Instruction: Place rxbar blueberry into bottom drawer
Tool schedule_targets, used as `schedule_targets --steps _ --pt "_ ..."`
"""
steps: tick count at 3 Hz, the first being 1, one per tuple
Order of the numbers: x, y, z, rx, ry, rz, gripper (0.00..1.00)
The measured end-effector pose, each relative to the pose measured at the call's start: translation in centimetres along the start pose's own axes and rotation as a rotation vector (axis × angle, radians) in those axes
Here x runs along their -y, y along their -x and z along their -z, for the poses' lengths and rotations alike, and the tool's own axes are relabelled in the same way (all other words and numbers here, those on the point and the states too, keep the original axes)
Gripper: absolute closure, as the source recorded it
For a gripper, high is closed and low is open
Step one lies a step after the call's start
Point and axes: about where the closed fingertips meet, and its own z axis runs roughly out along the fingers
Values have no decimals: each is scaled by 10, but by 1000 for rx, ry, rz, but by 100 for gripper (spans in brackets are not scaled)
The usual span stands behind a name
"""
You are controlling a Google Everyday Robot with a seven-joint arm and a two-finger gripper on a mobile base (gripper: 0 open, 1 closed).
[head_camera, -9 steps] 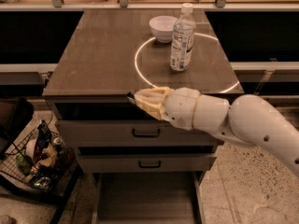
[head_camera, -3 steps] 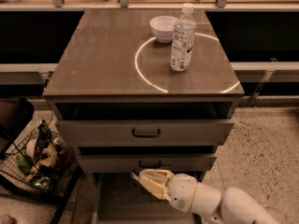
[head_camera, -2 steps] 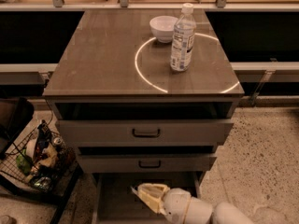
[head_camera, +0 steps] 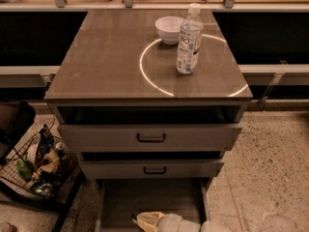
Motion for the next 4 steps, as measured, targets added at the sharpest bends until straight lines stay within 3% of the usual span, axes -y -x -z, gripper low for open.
schedule_targets --steps 1,2,3,4 --pt "16 -36 -35 -77 30 -19 100" --pt "16 -36 -35 -77 30 -19 100" --pt "30 -33 -50 -63 46 -48 100" --pt "74 -38 -86 -43 87 -114 100"
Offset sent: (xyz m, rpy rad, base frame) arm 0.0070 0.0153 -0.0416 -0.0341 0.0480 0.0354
